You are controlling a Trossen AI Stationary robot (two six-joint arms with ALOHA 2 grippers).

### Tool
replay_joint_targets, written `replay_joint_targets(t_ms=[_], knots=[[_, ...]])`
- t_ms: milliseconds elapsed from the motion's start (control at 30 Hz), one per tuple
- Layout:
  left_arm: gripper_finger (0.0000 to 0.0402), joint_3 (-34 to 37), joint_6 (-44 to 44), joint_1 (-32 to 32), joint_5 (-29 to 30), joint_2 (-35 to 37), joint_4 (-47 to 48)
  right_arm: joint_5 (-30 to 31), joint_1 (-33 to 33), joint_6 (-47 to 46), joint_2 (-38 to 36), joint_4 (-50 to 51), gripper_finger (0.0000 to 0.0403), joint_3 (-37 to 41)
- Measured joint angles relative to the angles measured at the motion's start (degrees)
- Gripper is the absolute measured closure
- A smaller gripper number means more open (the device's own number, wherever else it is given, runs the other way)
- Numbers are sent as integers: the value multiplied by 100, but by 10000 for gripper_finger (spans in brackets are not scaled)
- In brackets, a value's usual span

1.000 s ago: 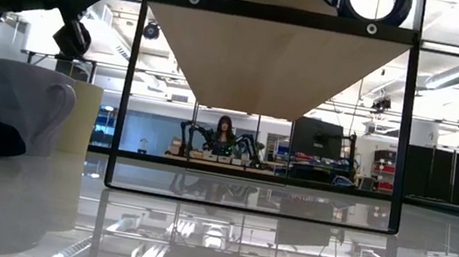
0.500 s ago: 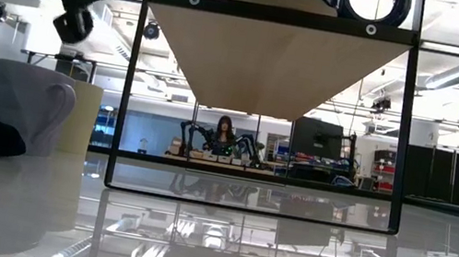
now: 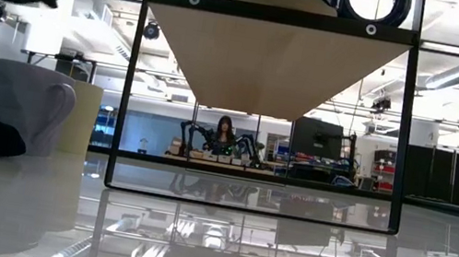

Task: Stack small to large cups/mugs on shelf
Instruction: Put the purple mug on the shelf

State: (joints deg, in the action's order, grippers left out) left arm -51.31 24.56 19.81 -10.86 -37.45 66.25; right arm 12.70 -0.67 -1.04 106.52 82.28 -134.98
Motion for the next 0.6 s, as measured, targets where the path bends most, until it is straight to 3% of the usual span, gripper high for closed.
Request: replay_joint_targets(t_ms=[100,333,600], knots=[[337,203,131,-4,-485,-133,87,90,-2,2,0,12,314,0],[329,310,1141,-4,-215,-405,789,97,-4,-16,0,57,316,0],[263,741,2299,-6,-214,-433,564,474,0,-48,2,358,313,0]])
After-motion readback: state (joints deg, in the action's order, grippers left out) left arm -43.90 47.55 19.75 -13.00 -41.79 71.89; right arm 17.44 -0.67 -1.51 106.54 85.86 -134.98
